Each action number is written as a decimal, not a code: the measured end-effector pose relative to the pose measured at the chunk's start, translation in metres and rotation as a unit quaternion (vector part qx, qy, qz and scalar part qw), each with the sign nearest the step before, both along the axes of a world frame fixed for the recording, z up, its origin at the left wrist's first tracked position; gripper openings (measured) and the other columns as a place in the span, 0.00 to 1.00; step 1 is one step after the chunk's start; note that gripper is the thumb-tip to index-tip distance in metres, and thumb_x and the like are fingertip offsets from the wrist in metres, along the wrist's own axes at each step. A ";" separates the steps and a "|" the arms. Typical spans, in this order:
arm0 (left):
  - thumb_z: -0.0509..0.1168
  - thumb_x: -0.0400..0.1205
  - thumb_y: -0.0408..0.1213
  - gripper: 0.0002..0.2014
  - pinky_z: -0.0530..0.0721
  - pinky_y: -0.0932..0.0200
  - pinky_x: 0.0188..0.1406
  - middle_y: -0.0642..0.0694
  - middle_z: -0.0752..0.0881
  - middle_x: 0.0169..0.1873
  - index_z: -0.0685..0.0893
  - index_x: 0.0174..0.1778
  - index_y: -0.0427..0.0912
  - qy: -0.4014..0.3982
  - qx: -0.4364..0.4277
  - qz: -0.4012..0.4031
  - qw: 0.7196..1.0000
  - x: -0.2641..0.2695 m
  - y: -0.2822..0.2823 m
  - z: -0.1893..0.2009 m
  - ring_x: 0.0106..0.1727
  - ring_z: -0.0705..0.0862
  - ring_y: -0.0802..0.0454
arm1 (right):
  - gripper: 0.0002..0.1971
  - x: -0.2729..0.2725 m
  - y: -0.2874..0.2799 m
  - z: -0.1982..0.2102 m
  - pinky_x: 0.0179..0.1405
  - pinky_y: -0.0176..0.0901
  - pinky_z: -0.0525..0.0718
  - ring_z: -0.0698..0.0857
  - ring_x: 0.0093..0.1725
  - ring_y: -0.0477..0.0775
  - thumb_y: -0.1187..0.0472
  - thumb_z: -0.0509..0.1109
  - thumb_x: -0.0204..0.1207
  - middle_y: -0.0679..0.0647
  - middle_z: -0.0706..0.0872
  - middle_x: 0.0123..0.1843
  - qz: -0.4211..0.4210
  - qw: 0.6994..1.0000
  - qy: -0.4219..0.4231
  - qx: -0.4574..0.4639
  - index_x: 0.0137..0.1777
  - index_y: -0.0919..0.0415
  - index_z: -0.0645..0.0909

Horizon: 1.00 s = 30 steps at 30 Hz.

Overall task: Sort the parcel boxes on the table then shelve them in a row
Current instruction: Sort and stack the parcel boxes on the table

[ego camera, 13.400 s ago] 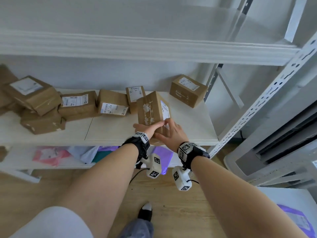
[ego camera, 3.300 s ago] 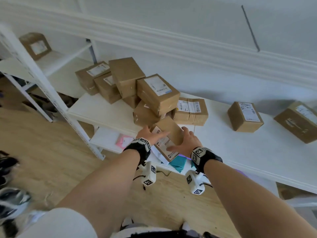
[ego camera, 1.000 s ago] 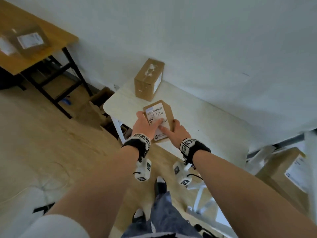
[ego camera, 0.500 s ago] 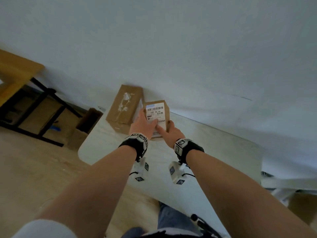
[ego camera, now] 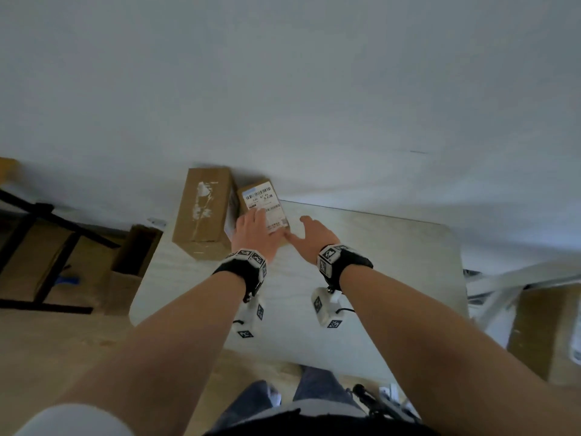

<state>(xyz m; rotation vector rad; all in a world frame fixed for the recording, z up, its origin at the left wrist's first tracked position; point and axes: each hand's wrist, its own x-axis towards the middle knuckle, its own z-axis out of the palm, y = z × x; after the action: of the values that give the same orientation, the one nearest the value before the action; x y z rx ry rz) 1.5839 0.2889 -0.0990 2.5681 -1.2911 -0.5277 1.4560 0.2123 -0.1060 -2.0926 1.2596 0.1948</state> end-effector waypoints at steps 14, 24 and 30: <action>0.60 0.85 0.55 0.30 0.72 0.46 0.70 0.44 0.72 0.77 0.67 0.80 0.43 0.037 -0.052 -0.249 0.966 -0.105 0.093 0.029 0.76 0.71 0.43 | 0.31 -0.132 0.153 0.036 0.63 0.54 0.81 0.79 0.69 0.60 0.42 0.66 0.80 0.56 0.77 0.73 -0.224 0.967 0.037 -0.117 0.78 0.56 0.67; 0.59 0.85 0.57 0.32 0.74 0.47 0.70 0.44 0.71 0.78 0.65 0.81 0.43 -0.046 -0.013 -0.482 0.875 -0.246 0.156 0.019 0.75 0.71 0.42 | 0.27 -0.291 0.277 0.031 0.57 0.54 0.82 0.79 0.64 0.61 0.46 0.65 0.79 0.56 0.78 0.67 -0.309 0.935 0.124 -0.123 0.74 0.57 0.67; 0.62 0.83 0.57 0.31 0.74 0.48 0.71 0.45 0.74 0.75 0.68 0.78 0.44 -0.055 -0.026 -0.584 0.809 -0.378 0.207 0.012 0.74 0.73 0.44 | 0.28 -0.410 0.354 0.023 0.54 0.52 0.83 0.81 0.62 0.59 0.44 0.67 0.79 0.55 0.79 0.65 -0.382 0.905 0.139 -0.125 0.74 0.57 0.68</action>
<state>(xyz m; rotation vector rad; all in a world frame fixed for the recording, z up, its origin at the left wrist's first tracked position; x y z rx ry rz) 1.2055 0.4963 -0.0875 1.4536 -2.7843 -0.4757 1.0455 0.5666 -0.0827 -1.6347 2.2792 -0.0317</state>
